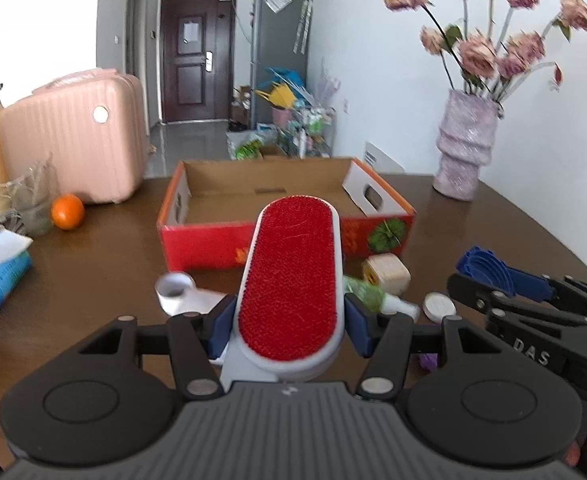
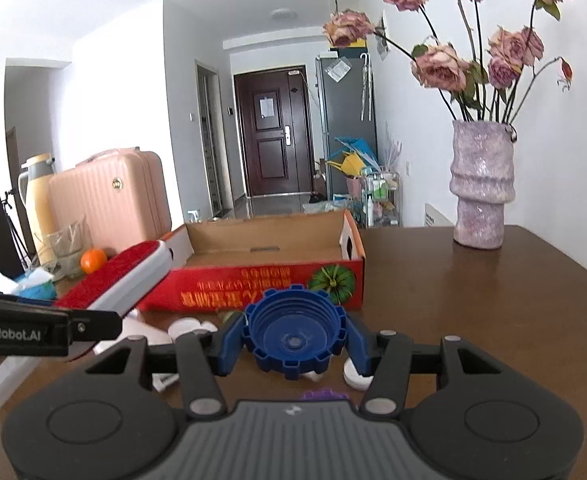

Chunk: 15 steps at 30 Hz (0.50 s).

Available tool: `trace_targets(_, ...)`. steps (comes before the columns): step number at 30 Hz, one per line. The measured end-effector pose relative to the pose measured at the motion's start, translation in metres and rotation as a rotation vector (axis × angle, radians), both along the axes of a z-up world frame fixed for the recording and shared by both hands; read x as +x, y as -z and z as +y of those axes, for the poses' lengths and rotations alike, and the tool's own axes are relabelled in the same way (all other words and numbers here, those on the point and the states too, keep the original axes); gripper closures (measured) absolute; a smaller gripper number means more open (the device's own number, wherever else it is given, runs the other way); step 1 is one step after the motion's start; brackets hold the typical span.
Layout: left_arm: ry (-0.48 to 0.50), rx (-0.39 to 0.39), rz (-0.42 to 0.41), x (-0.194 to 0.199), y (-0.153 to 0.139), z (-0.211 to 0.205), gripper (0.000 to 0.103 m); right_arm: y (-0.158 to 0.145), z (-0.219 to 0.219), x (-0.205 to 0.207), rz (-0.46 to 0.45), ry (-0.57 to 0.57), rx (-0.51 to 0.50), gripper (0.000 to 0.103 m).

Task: Organize rigid objects
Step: 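Carry the lint brush and blue cap into the cardboard box and release both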

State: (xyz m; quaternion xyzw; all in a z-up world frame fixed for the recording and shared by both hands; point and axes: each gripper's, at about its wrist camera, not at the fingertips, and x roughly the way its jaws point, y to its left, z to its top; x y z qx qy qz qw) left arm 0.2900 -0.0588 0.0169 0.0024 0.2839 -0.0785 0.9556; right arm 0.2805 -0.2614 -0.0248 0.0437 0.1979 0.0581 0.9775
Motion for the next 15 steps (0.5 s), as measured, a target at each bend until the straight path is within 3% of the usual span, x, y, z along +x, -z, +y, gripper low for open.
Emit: trace_targets(15,-0.060,-0.005,-0.051,0.059,-0.026,0.006,0.045,-0.027,0.026,0.062,-0.052,-0.031,0.004,0.051)
